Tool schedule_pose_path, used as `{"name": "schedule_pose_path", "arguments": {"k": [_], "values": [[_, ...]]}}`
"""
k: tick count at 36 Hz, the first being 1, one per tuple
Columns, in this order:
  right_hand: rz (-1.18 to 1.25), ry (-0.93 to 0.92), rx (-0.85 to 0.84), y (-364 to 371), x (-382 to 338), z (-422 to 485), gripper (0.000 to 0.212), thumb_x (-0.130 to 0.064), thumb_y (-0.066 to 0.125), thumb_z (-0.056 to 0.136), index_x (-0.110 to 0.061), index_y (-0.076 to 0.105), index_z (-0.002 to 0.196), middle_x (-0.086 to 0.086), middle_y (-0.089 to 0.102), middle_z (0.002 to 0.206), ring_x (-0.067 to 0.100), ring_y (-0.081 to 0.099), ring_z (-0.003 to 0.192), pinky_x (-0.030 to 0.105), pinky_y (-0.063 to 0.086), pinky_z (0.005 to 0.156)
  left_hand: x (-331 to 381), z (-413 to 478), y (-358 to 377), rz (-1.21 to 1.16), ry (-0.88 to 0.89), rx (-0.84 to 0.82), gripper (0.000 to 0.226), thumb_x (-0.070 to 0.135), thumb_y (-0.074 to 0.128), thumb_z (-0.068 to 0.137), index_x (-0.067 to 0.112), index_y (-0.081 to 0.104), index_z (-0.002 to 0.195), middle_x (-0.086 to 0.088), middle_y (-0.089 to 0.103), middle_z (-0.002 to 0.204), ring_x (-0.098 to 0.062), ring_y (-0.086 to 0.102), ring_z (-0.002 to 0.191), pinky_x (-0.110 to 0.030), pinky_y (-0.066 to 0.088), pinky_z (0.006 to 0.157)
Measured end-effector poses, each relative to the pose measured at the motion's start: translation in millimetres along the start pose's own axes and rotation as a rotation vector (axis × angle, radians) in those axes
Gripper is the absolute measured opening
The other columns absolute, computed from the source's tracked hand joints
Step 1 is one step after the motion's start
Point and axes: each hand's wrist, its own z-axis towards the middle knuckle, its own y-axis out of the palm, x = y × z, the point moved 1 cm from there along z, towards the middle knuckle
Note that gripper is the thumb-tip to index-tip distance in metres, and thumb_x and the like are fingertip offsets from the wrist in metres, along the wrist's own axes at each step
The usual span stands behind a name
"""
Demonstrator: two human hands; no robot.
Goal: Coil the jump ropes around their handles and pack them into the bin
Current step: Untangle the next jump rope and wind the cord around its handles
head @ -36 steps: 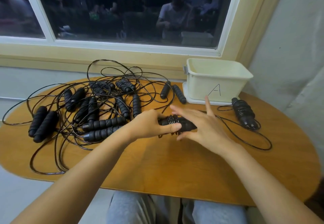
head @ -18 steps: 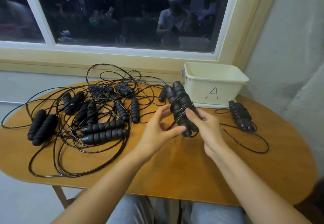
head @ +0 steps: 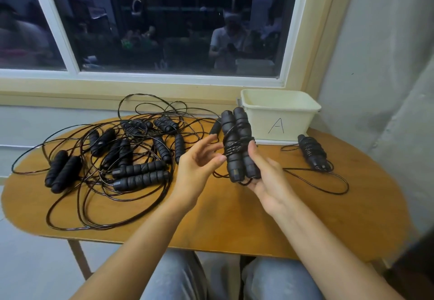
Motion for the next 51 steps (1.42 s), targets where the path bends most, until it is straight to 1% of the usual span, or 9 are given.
{"name": "schedule_pose_path", "arguments": {"k": [6,10,17,20,24,36,40,46,51], "values": [[-0.070,0.024,-0.050,-7.6,10.0,0.8,0.052,-0.053,0.059,0.079,-0.017,0.066,0.117,0.003,0.076,0.106,0.024,0.069,0.105,0.043,0.056,0.092,-10.5,-6.2,7.0,-0.057,-0.066,-0.065,0.040,0.000,0.058,0.093,0.008,0.057,0.132,0.010,0.071,0.112,0.001,0.065,0.106,-0.012,0.049,0.083],[-0.213,0.031,-0.060,-10.8,16.6,8.1,0.049,-0.054,0.049,0.091,-0.021,0.063,0.123,0.001,0.073,0.112,0.018,0.067,0.107,0.033,0.055,0.083,-21.3,-5.1,9.3,-0.054,-0.043,0.014,0.039,0.000,0.063,0.090,0.009,0.060,0.128,0.010,0.071,0.109,0.000,0.067,0.104,-0.013,0.050,0.081],[-0.466,-0.270,0.068,-7.9,21.4,45.3,0.038,-0.029,0.044,0.104,-0.027,0.048,0.142,-0.011,0.058,0.123,0.005,0.059,0.111,0.018,0.052,0.080,-36.1,20.2,16.3,0.051,0.013,0.173,0.030,0.010,0.079,0.077,0.026,0.069,0.100,0.020,0.072,0.082,0.004,0.069,0.085,-0.012,0.052,0.075],[-0.548,-0.245,-0.001,-10.1,22.8,62.8,0.045,-0.048,0.042,0.098,-0.028,0.054,0.137,-0.008,0.064,0.122,0.007,0.062,0.108,0.017,0.051,0.079,-42.3,40.4,16.4,0.147,0.086,0.187,0.027,0.018,0.083,0.073,0.032,0.069,0.091,0.014,0.073,0.080,0.000,0.069,0.084,-0.017,0.054,0.080],[-0.542,-0.173,-0.095,-7.5,22.1,84.9,0.059,-0.068,0.042,0.079,-0.033,0.060,0.123,-0.010,0.069,0.111,0.004,0.064,0.104,0.014,0.048,0.078,-54.3,69.6,19.6,0.233,0.187,0.124,0.028,0.018,0.081,0.076,0.016,0.073,0.102,0.010,0.070,0.091,0.002,0.066,0.088,-0.013,0.051,0.081],[-0.443,-0.121,-0.119,-30.2,52.5,142.7,0.054,-0.053,0.068,0.075,-0.029,0.063,0.123,-0.010,0.072,0.113,0.007,0.064,0.112,0.035,0.048,0.102,-115.3,105.4,15.0,0.162,0.139,-0.153,0.036,0.016,0.056,0.092,0.022,0.059,0.128,-0.004,0.055,0.097,-0.002,0.055,0.096,-0.016,0.045,0.092],[-0.411,-0.206,-0.103,-30.3,60.6,146.3,0.049,-0.040,0.070,0.078,-0.025,0.063,0.123,-0.008,0.073,0.112,0.007,0.066,0.109,0.024,0.052,0.090,-118.0,107.5,10.9,0.033,0.088,-0.098,0.034,0.012,0.063,0.087,0.018,0.066,0.120,-0.015,0.062,0.102,-0.005,0.061,0.096,-0.019,0.049,0.088],[-0.280,-0.286,-0.070,-27.8,69.8,144.4,0.062,-0.031,0.068,0.080,-0.024,0.049,0.139,-0.002,0.069,0.122,0.009,0.066,0.111,0.021,0.054,0.084,-119.1,104.6,12.0,-0.092,0.028,0.056,0.020,-0.006,0.069,0.082,0.012,0.073,0.089,0.008,0.073,0.080,-0.001,0.067,0.081,-0.015,0.051,0.074],[-0.208,-0.252,-0.070,-25.6,72.5,139.5,0.053,-0.034,0.062,0.084,-0.017,0.055,0.134,0.002,0.071,0.118,0.017,0.067,0.112,0.034,0.055,0.091,-120.3,104.5,10.9,-0.083,0.094,0.036,0.021,-0.002,0.065,0.087,0.013,0.074,0.099,0.001,0.069,0.088,-0.008,0.064,0.088,-0.020,0.051,0.080]]}}
